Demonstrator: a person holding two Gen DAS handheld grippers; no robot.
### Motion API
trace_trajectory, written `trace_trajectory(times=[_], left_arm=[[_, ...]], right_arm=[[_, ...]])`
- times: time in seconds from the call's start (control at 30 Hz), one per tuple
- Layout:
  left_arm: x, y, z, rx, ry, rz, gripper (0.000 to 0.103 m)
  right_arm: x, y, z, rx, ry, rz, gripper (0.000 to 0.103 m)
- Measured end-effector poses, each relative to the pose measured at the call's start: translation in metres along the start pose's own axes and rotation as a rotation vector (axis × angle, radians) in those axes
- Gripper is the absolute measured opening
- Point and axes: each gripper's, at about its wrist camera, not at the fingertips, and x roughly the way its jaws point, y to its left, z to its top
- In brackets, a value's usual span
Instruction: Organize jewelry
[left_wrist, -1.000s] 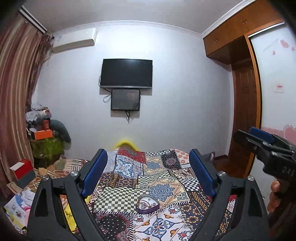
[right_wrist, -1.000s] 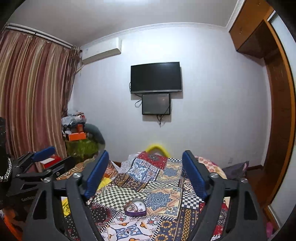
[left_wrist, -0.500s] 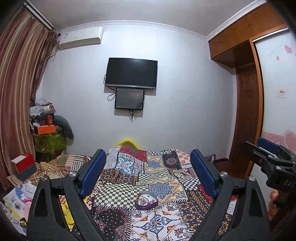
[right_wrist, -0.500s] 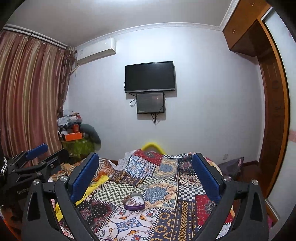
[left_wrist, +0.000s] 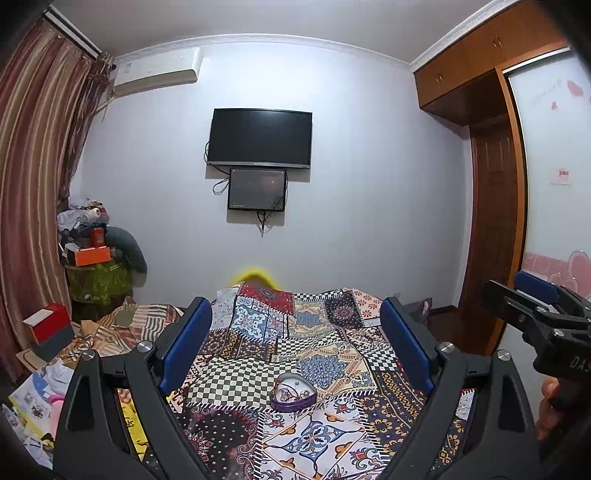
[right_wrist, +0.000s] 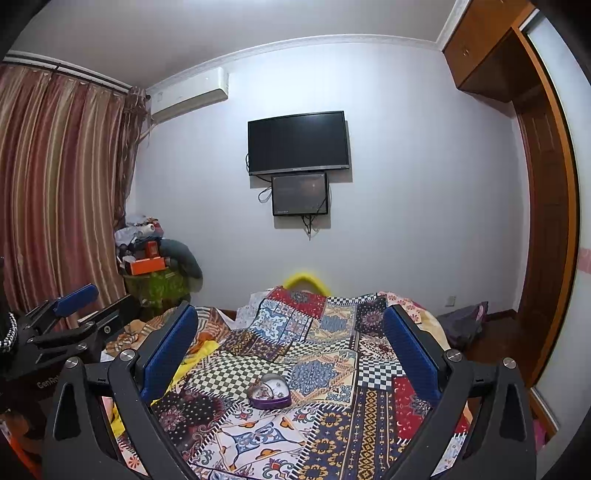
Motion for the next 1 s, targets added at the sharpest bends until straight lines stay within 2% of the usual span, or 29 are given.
trace_trajectory(times=[1.0], left_arm=[[0.0069, 0.0037, -0.0024, 0.002, 0.032, -0.023, 0.092]], right_arm=[[-0.001, -0.005, 0.0032, 0.019, 0.027, 0.003, 0.1]])
